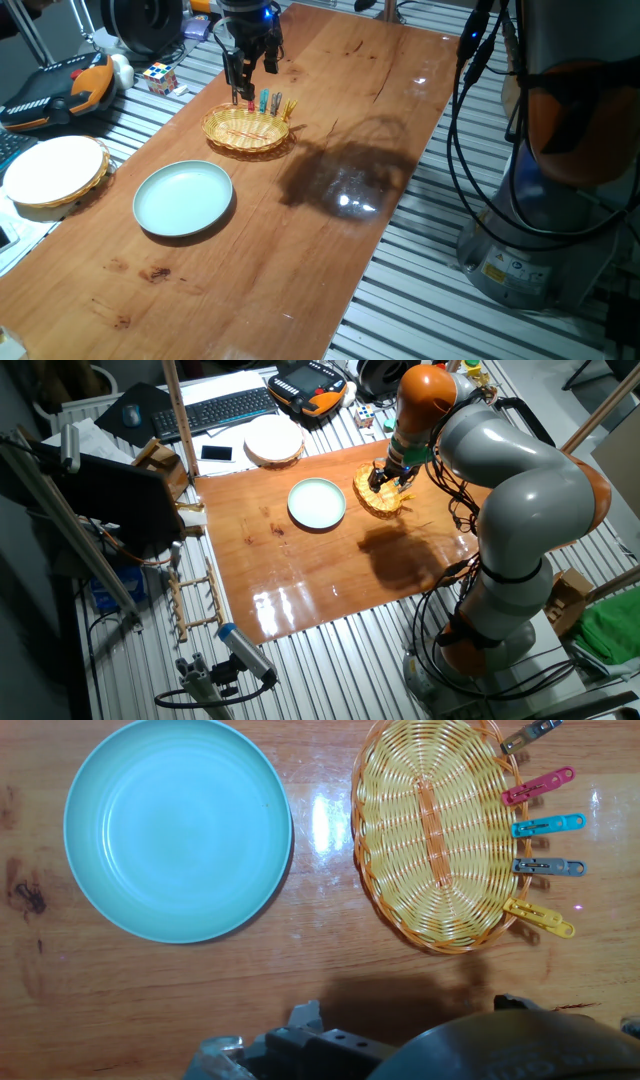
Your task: Use a clamp
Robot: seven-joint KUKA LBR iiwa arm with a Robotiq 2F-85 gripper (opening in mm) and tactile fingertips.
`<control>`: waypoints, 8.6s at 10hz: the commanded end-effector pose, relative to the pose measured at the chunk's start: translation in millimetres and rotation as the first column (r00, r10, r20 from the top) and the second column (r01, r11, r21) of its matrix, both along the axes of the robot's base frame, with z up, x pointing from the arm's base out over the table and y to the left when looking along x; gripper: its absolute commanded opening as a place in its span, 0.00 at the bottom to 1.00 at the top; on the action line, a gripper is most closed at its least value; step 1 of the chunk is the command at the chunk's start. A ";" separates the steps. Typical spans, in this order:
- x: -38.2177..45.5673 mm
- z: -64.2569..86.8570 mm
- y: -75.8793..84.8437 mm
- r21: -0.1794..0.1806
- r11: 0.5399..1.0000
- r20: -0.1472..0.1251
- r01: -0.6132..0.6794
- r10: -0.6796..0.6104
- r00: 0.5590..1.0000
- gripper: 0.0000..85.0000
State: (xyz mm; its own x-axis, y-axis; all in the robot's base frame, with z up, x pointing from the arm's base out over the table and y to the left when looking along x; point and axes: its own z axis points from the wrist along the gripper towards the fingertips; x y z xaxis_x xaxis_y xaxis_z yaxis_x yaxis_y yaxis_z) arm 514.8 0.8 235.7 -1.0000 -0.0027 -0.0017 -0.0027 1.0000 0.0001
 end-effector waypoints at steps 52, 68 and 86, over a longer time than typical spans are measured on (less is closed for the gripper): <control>25.4 -41.1 -28.4 0.013 0.999 0.023 0.031 -0.031 0.999 0.01; 11.4 -77.9 -59.7 0.017 0.973 0.018 0.232 -0.232 0.973 0.01; 23.8 -76.2 -51.8 0.013 0.904 -0.013 0.427 -0.426 0.904 0.01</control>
State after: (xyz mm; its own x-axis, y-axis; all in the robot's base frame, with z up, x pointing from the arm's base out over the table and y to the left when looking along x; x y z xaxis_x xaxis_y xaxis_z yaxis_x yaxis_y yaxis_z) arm 538.6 -51.0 159.5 -0.9049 0.4254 0.0140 0.4256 0.9048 0.0135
